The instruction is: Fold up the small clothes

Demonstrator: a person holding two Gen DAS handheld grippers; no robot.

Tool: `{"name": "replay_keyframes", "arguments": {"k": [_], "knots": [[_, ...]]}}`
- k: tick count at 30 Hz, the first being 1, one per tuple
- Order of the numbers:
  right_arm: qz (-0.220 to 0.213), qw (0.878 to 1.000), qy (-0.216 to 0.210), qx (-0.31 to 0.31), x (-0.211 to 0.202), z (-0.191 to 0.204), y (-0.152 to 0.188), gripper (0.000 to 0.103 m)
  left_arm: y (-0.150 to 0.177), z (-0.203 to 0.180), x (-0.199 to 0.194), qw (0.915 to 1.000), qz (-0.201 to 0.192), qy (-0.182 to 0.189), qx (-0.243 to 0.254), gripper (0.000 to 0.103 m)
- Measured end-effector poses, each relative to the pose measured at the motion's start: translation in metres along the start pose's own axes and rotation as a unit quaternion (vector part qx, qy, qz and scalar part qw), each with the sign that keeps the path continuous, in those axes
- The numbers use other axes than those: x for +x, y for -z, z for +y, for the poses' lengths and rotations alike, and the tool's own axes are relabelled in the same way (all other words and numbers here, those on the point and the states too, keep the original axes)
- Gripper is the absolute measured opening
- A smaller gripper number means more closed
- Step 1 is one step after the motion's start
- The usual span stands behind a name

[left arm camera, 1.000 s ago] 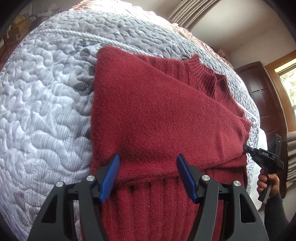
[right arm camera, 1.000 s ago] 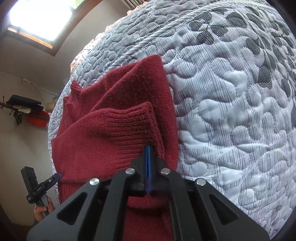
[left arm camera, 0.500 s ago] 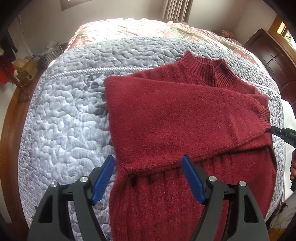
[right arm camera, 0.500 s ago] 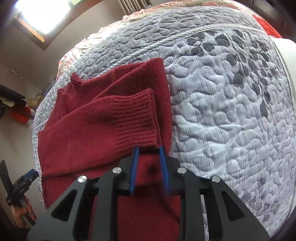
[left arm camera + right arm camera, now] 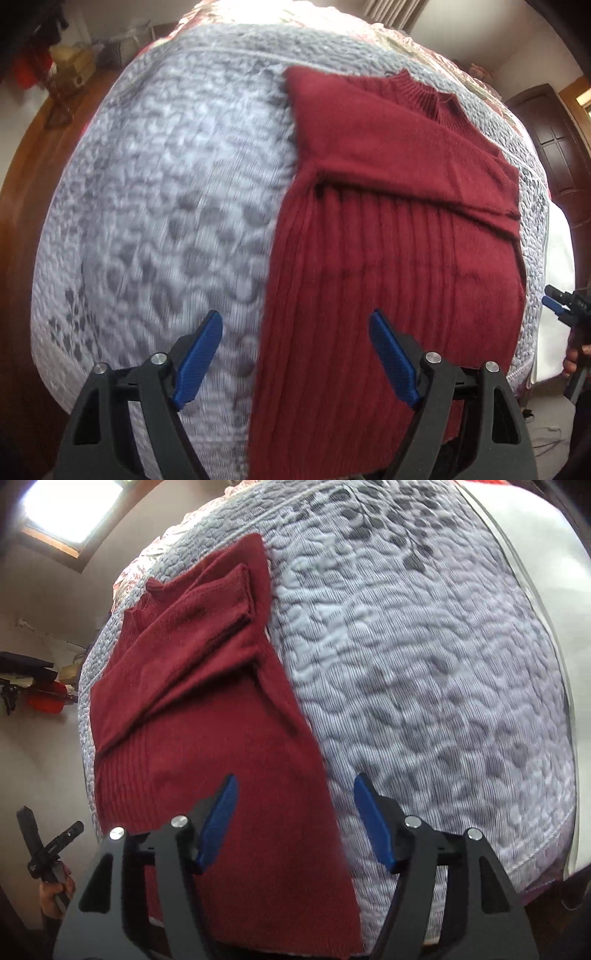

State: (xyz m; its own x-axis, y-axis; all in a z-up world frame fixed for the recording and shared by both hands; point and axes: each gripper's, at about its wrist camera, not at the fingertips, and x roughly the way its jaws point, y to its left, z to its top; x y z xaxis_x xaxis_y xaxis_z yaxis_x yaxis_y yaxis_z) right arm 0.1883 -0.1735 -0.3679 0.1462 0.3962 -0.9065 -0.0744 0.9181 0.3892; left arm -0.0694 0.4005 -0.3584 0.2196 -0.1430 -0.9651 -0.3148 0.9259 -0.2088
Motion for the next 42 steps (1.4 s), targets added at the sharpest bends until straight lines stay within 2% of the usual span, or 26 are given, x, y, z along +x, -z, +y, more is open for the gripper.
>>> {"name": "replay_keyframes", "arguments": {"k": [2,5,8,11,14,22,25,27,29,32,36,42], "knots": [[0.027,0.999,-0.01,0.016,-0.002,-0.017,0.027,0.068,0.035,0.023,0.001,0.998,0.029,0.04,-0.041,0.082],[0.071,0.996,-0.035,0.044,0.001,-0.04,0.068,0.068,0.084,0.049,0.008,0.9916,0.067,0.074,-0.082,0.082],[0.112,0.991,-0.048,0.058,0.006,-0.058,0.109,0.068,0.12,0.066,0.018,0.9869,0.086,0.091,-0.101,0.082],[0.142,0.986,-0.057,0.063,0.013,-0.069,0.141,0.068,0.139,0.08,0.032,0.9802,0.104,0.111,-0.127,0.082],[0.156,0.983,-0.069,0.069,0.02,-0.077,0.16,0.068,0.147,0.087,0.047,0.9746,0.117,0.133,-0.137,0.082],[0.165,0.975,-0.107,0.101,0.038,-0.105,0.168,0.07,0.145,0.088,0.07,0.9583,0.151,0.204,-0.132,0.081],[0.172,0.973,-0.114,0.099,0.047,-0.103,0.163,0.068,0.147,0.087,0.074,0.957,0.159,0.205,-0.13,0.074],[0.176,0.973,-0.118,0.09,0.051,-0.1,0.16,0.068,0.147,0.086,0.075,0.9561,0.165,0.205,-0.129,0.059],[0.179,0.974,-0.12,0.075,0.054,-0.092,0.16,0.066,0.147,0.083,0.074,0.9557,0.167,0.209,-0.124,0.051],[0.176,0.975,-0.118,0.064,0.06,-0.083,0.158,0.066,0.145,0.083,0.074,0.9565,0.165,0.204,-0.128,0.052],[0.181,0.973,-0.128,0.062,0.066,-0.075,0.162,0.065,0.144,0.083,0.082,0.9542,0.167,0.199,-0.148,0.058],[0.195,0.97,-0.139,0.05,0.076,-0.068,0.169,0.063,0.145,0.063,0.089,0.9499,0.191,0.216,-0.12,0.054]]}}
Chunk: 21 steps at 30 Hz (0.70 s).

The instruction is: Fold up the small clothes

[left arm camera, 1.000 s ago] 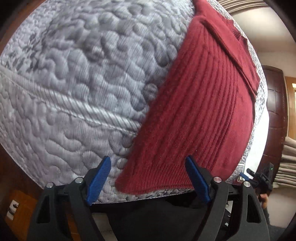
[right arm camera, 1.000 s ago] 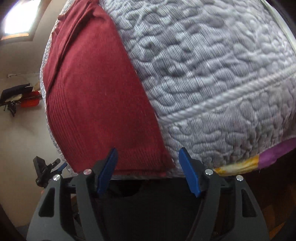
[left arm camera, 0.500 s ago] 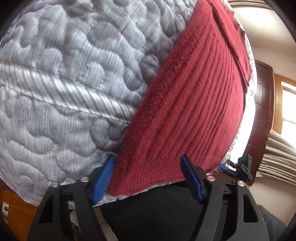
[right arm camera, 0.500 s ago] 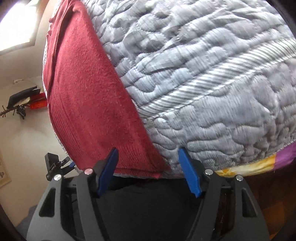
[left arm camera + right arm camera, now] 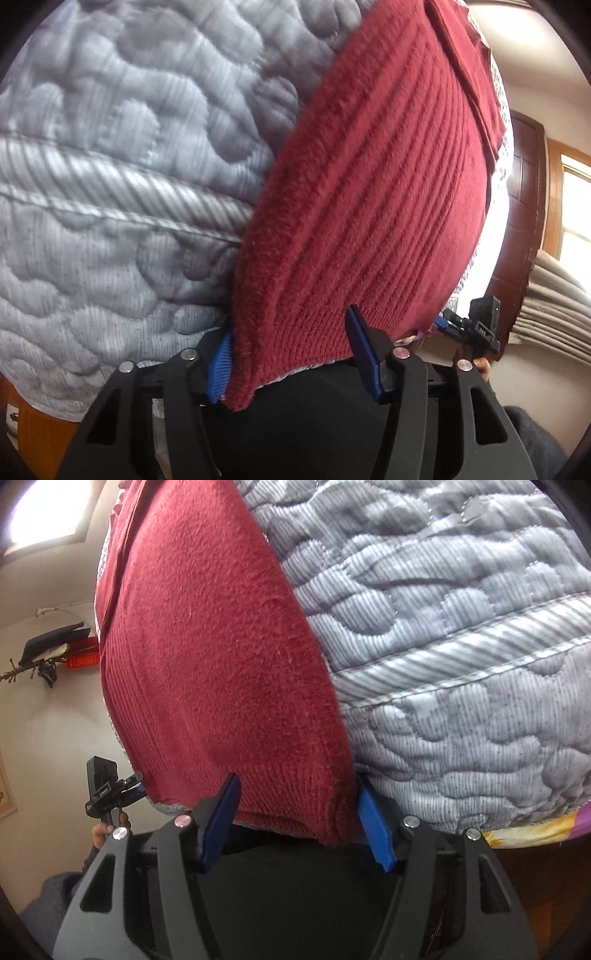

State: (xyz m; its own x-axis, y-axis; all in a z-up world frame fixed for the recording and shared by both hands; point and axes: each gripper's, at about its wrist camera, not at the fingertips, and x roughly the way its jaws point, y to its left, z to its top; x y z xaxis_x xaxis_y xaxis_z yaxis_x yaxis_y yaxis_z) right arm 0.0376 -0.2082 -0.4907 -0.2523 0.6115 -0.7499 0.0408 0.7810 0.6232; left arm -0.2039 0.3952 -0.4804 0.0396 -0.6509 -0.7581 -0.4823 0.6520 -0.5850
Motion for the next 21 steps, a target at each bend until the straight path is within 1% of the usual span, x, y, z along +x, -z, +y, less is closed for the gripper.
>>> {"name": "replay_keyframes", "arguments": {"k": [4,7,9,10,12,13,14,16,17,18,19,21], "knots": [[0.011,1.0,0.007,-0.001,0.011,-0.001,-0.004,0.062,-0.001,0.007,0.002,0.9997,-0.002,0.004,-0.022,0.052],[0.011,1.0,0.005,0.002,0.015,0.005,-0.005,0.061,0.0,0.004,0.0,0.9999,-0.001,0.002,-0.016,0.049],[0.013,1.0,0.007,-0.003,0.015,0.008,-0.005,0.055,0.002,0.0,0.0,1.0,0.0,-0.004,-0.008,0.04],[0.014,1.0,0.008,-0.005,0.017,0.008,-0.005,0.054,0.003,0.0,0.0,0.9999,-0.001,-0.006,-0.013,0.038],[0.013,1.0,0.002,0.005,0.017,0.004,-0.005,0.05,0.007,0.005,0.002,0.9997,-0.002,-0.006,-0.022,0.032],[0.012,1.0,-0.002,0.01,0.018,0.003,-0.005,0.049,0.007,0.006,0.003,0.9997,-0.003,-0.007,-0.024,0.031],[0.012,1.0,-0.003,0.014,0.019,0.002,-0.005,0.046,0.007,0.005,0.004,0.9997,-0.004,-0.009,-0.024,0.029],[0.019,1.0,-0.012,0.014,0.021,0.004,-0.004,0.03,0.007,0.002,0.005,0.9997,-0.004,-0.016,-0.021,0.02],[0.023,0.999,-0.02,0.013,0.021,0.006,-0.003,0.02,0.007,0.0,0.005,0.9997,-0.002,-0.014,-0.02,0.012],[0.022,0.999,-0.024,0.012,0.018,0.009,-0.002,0.012,0.007,-0.001,0.005,0.9998,0.0,-0.014,-0.018,0.01],[0.021,0.999,-0.031,0.013,0.016,0.011,-0.001,0.008,0.008,-0.007,0.007,0.9998,-0.001,-0.015,-0.012,0.009],[0.017,0.999,-0.044,0.016,0.011,0.014,-0.001,0.006,0.008,-0.014,0.008,0.9998,-0.003,-0.015,-0.01,0.007]]}}
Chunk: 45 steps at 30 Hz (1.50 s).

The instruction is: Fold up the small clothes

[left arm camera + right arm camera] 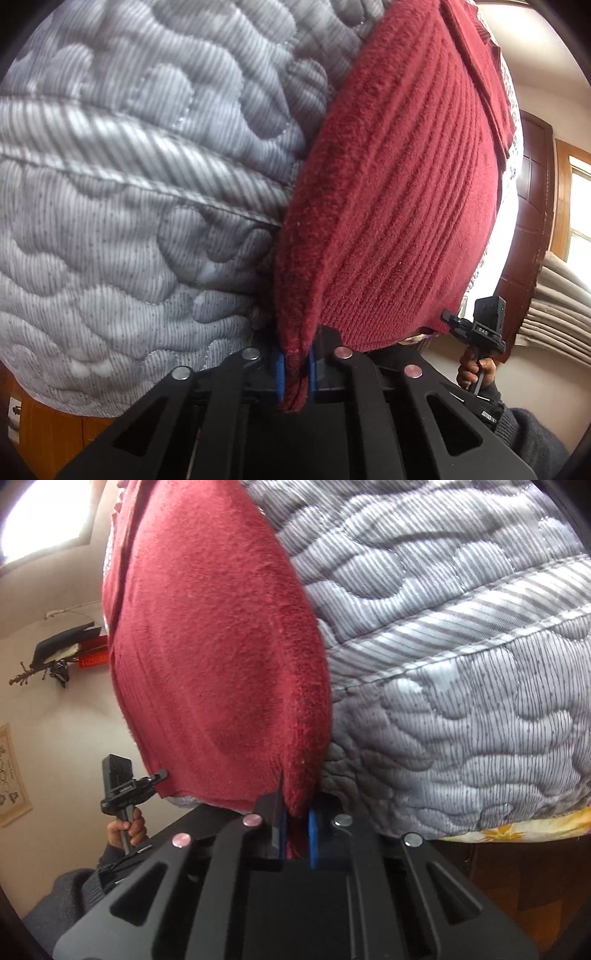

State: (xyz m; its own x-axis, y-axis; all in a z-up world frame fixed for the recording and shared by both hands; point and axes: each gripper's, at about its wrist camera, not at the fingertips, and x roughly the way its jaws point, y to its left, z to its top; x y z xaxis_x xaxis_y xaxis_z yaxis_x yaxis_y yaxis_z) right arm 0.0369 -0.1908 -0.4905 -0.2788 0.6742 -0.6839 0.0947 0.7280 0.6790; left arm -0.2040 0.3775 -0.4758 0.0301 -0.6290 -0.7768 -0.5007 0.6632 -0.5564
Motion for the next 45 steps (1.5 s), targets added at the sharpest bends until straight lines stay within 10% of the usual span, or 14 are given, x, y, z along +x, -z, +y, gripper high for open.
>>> {"name": "replay_keyframes", "arguments": {"k": [18,34,45], "knots": [[-0.066,0.99,-0.123,0.021,-0.078,0.039,-0.005,0.005,0.002,-0.036,-0.064,0.9849,-0.08,0.153,-0.009,0.006],[-0.101,0.981,-0.162,0.023,-0.122,0.095,-0.078,0.005,-0.095,-0.059,-0.111,0.9562,-0.117,0.258,-0.074,0.006],[-0.088,0.981,-0.163,0.062,-0.126,0.105,-0.143,0.005,-0.159,-0.071,-0.113,0.9509,-0.129,0.264,-0.096,0.006]]}}
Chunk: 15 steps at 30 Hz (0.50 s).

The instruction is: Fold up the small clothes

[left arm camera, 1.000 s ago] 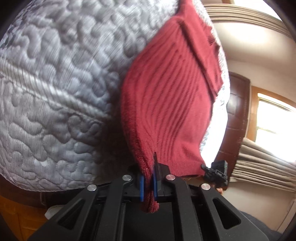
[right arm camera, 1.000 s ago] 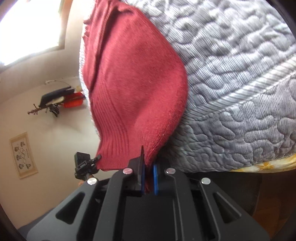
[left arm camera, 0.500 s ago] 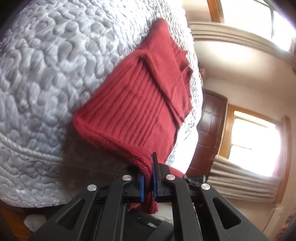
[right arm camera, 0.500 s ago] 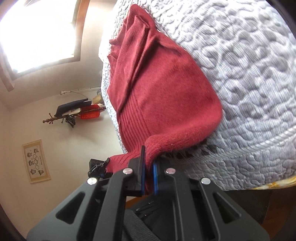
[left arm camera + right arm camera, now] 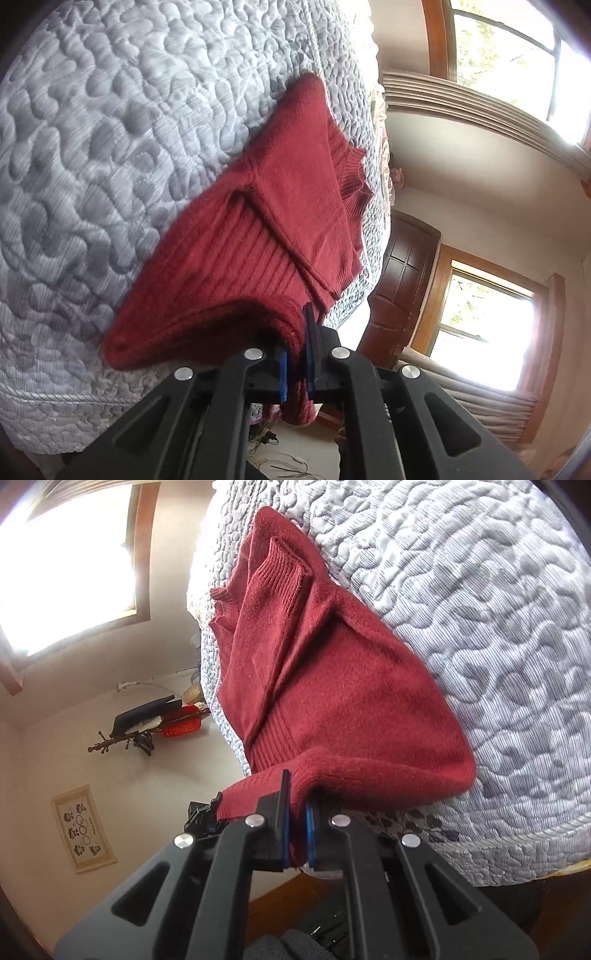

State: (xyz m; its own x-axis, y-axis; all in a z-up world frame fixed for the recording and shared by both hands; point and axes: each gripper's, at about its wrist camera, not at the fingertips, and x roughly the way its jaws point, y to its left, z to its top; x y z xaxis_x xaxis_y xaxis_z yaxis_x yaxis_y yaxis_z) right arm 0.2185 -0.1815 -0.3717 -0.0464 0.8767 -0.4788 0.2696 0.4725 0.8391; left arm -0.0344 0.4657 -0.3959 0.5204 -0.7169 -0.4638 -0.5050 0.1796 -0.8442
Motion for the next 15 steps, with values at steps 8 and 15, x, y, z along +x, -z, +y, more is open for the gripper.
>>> {"name": "replay_keyframes", "arguments": {"k": [8,15], "knots": [[0.009,0.999,0.026,0.046,0.034,-0.012,-0.059,0.007,-0.047,0.025,0.028,0.9979,-0.019,-0.021,-0.058,0.006],[0.003,0.997,0.025,0.073,0.035,-0.019,-0.088,0.031,-0.067,0.043,0.037,0.9955,-0.028,-0.02,-0.088,0.034]]}}
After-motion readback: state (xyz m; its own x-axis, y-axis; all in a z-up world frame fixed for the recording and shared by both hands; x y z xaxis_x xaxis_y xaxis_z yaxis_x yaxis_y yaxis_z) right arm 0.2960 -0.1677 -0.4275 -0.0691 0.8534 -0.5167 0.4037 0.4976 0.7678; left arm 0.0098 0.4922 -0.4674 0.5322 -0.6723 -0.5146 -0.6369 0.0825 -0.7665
